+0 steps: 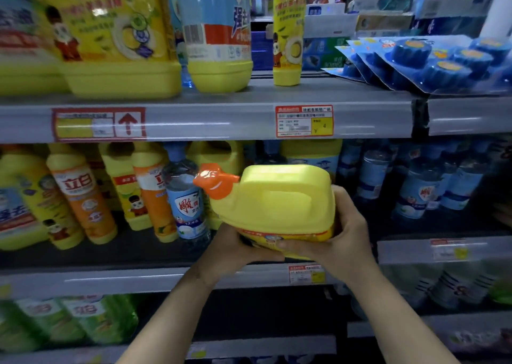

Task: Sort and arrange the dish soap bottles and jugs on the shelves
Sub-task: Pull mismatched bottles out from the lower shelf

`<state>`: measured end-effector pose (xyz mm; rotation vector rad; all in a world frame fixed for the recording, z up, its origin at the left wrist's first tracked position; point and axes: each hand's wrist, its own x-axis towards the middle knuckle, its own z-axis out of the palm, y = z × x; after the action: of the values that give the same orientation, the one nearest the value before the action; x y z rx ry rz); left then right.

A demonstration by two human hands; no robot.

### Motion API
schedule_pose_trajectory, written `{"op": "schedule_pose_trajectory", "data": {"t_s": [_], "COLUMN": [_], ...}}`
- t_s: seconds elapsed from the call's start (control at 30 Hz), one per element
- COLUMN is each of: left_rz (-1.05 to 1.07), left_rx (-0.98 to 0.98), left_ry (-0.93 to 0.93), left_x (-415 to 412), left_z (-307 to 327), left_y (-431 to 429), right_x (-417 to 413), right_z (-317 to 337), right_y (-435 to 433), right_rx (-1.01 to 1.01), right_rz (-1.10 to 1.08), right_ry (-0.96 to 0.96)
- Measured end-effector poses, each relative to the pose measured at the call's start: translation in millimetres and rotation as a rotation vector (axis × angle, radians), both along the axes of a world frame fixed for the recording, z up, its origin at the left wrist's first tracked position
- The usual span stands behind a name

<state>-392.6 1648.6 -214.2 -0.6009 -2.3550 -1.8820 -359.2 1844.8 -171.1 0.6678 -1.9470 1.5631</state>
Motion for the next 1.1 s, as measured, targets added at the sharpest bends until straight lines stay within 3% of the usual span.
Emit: {"op": "schedule_pose_trajectory", "data": {"t_s": [0.17,0.4,0.8,0.93,1.0,1.1], "left_rz": [0.195,0.519,0.695,0.716,0.719,0.743], "left_rx": [0.139,0.130,0.130,0.194,0.185,0.193], "left_ry": [-0.011,0.124,0.158,0.151,0.140,0.115], "left_x": [26,65,105,108,107,105], "left_z": [3,7,-1,-2,-4,-10], "left_y": [-60,-177,-395,-448,-471,-498], "right_x": [-10,-21,-26,-25,-28,-38], "right_z": [9,7,-5,-7,-9,-6], "right_y": [-59,-175,-419,-469,-485,-506], "right_rx": [0.018,0.077,0.261,0.112,0.023,0.068], "right_rz": [0.227,0.451,0.525,0.775,0.733,0.353], "right_ry": [-0.031,-0.098,-0.108,-0.161,-0.159,-0.047]}}
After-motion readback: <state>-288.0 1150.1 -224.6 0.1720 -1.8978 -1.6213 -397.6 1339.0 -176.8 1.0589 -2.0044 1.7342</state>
